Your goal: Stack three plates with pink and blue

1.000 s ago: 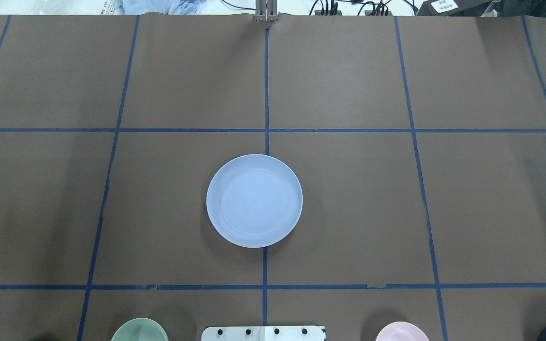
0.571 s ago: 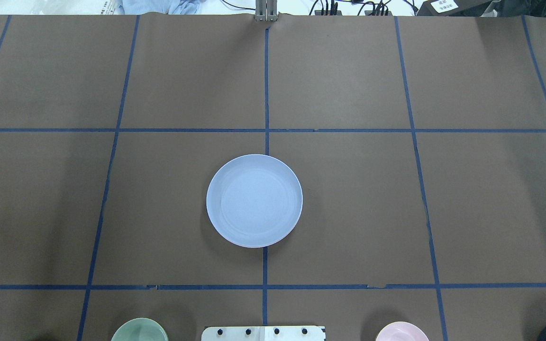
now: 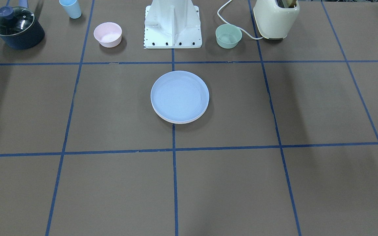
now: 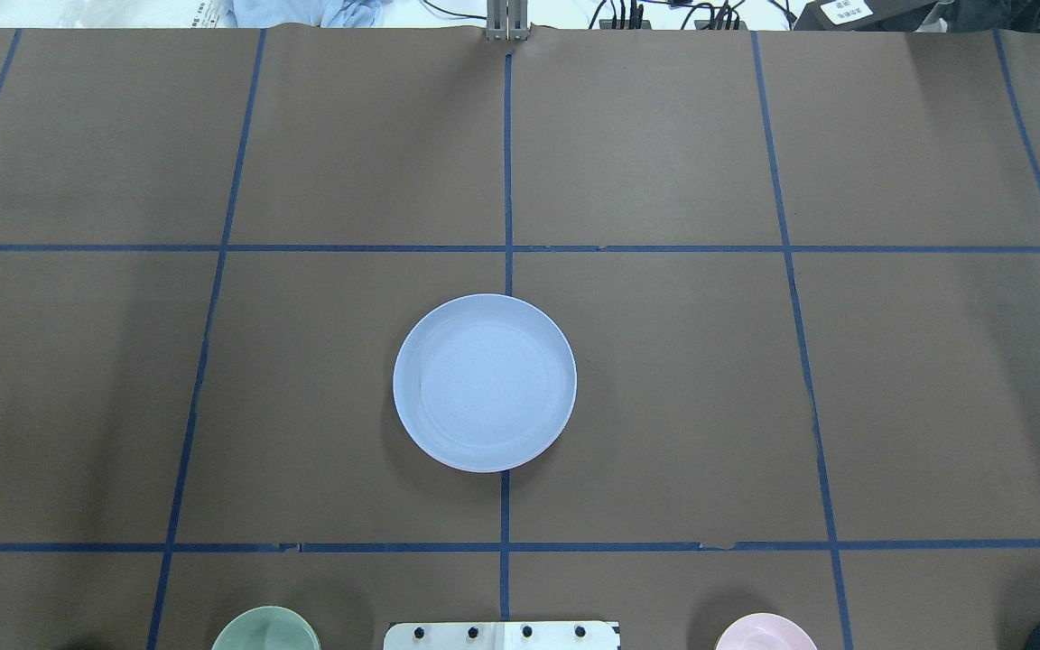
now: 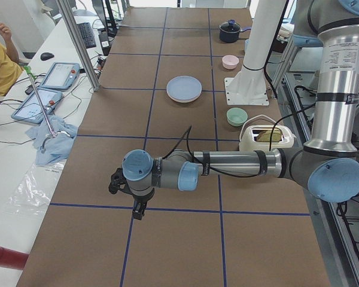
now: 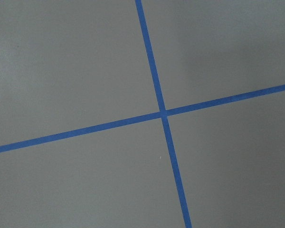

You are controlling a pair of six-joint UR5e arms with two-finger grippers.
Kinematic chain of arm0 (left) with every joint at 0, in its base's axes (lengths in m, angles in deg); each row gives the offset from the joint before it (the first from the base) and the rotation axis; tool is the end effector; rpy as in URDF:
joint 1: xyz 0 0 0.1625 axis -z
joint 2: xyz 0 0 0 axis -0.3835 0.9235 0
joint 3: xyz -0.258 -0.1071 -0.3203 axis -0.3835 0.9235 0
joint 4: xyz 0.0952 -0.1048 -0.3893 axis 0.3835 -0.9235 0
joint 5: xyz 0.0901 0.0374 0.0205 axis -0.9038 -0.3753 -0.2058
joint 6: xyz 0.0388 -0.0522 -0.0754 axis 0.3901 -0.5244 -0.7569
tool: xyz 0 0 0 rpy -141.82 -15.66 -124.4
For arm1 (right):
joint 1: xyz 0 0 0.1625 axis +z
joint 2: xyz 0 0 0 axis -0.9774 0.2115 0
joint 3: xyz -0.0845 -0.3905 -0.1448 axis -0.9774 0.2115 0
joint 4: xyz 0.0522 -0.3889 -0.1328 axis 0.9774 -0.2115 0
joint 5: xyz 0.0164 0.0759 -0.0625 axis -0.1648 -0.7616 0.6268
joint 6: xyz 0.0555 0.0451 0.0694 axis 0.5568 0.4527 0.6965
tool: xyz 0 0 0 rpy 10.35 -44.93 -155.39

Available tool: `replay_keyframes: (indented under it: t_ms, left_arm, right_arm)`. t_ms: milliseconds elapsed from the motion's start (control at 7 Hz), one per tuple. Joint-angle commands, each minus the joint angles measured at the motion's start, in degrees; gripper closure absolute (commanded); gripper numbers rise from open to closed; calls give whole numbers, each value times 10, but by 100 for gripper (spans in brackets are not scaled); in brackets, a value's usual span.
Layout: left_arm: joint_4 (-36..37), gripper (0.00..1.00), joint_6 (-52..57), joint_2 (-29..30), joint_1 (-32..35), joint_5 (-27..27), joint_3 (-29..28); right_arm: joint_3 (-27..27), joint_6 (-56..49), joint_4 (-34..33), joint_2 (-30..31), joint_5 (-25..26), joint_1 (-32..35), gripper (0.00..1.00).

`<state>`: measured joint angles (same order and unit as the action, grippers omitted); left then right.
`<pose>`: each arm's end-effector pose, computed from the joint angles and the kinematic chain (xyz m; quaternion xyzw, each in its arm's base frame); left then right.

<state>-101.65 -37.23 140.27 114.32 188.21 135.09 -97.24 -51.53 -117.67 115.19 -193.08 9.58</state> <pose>-0.0755 -0.5053 0.6566 0.0821 0.3963 0.0837 0.9106 0.0484 -0.4624 0.6397 0.0405 -0.3400 -0.0453 0.9385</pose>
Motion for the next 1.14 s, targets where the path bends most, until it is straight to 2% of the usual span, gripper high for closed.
replay_keyframes:
  t_ms: [0, 1000]
  left_arm:
    - [0, 0, 0, 0, 1, 0, 0]
    - [1, 0, -1, -9, 1, 0, 4]
  right_arm:
    - [-1, 0, 1, 1, -1, 0, 0]
    - [-2, 11, 1, 2, 0, 0, 0]
